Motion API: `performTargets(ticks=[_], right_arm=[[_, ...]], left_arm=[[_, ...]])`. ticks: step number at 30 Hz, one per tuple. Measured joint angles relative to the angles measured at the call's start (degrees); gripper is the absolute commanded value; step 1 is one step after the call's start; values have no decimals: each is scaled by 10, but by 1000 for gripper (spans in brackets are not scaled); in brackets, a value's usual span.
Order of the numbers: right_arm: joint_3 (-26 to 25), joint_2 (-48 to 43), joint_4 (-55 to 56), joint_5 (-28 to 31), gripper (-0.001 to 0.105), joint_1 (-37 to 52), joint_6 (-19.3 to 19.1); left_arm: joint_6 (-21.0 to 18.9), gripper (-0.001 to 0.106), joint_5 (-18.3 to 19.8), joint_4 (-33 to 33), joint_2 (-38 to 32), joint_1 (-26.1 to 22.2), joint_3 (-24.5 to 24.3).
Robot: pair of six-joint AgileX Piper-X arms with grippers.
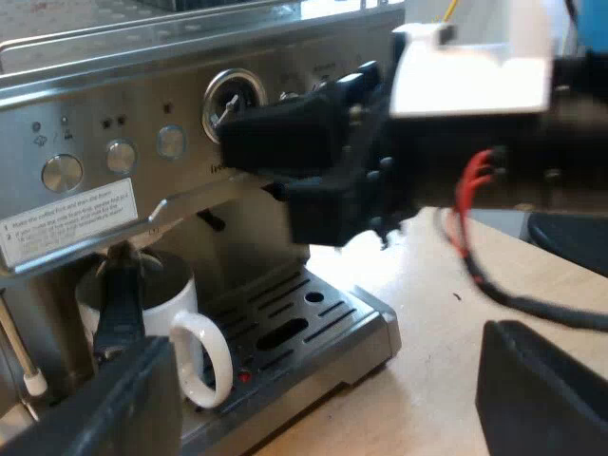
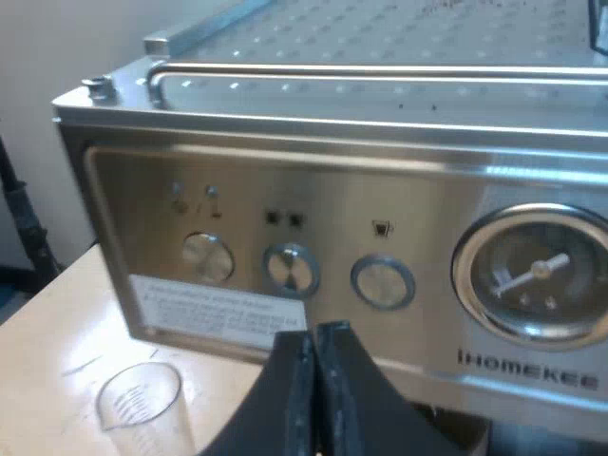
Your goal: Place mug into machine
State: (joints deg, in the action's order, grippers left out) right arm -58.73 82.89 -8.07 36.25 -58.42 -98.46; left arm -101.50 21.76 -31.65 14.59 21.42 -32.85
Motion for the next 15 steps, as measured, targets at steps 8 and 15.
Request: performTargets(ticks=[8, 15], right_arm=[[-35, 40, 0, -9, 0, 19, -5], [-39, 49, 3, -19, 0, 32, -9]], left_arm=[[0, 66, 0, 18, 18, 0, 0], [0, 66, 0, 18, 18, 0, 0]])
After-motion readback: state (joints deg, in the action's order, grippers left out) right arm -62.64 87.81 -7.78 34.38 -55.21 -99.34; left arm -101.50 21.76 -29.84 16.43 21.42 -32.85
